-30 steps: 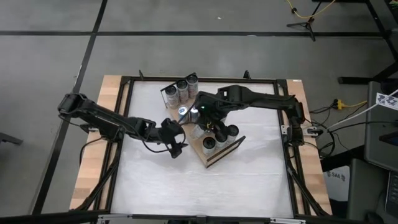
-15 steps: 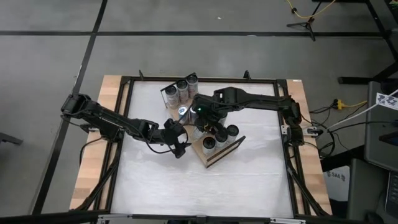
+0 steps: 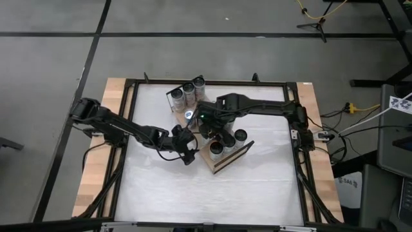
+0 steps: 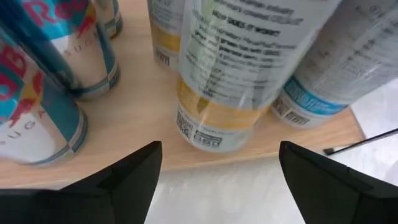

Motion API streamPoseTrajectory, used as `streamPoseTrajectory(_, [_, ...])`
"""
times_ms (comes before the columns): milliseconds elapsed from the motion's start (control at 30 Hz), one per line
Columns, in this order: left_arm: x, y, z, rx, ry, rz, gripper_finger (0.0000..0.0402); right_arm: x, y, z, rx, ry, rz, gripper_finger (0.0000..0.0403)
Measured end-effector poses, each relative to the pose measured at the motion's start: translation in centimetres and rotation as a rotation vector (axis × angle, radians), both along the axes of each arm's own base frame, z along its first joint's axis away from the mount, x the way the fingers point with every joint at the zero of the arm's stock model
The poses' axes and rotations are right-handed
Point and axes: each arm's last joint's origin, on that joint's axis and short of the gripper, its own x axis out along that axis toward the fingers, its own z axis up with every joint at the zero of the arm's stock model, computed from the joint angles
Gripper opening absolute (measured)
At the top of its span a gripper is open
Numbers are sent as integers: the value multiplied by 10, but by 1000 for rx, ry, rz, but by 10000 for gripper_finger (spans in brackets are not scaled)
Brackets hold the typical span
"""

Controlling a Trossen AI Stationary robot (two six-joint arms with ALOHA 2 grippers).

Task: Place canned beverage on shelf
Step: Put the white-orange soda can on the shelf and align with the other white-orange soda can

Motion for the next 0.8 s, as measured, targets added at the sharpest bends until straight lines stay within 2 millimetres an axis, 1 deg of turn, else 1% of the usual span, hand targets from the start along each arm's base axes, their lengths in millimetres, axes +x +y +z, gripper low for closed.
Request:
streamPoseTrajectory(133, [3,0,-3,4,-2,4,318,0,0,-2,1,13,0,246])
streamPoseTrajectory(433, [3,0,-2,6,-17,9,318,1,0,-2,1,-1,0,246])
streamPoseTrajectory(667, [4,0,-2,6,-18,9,318,5,0,-11,2,27,0,246])
streamPoseTrajectory(800, [4,0,-2,6,-19,9,318,6,0,-12,-5,28,-2,246])
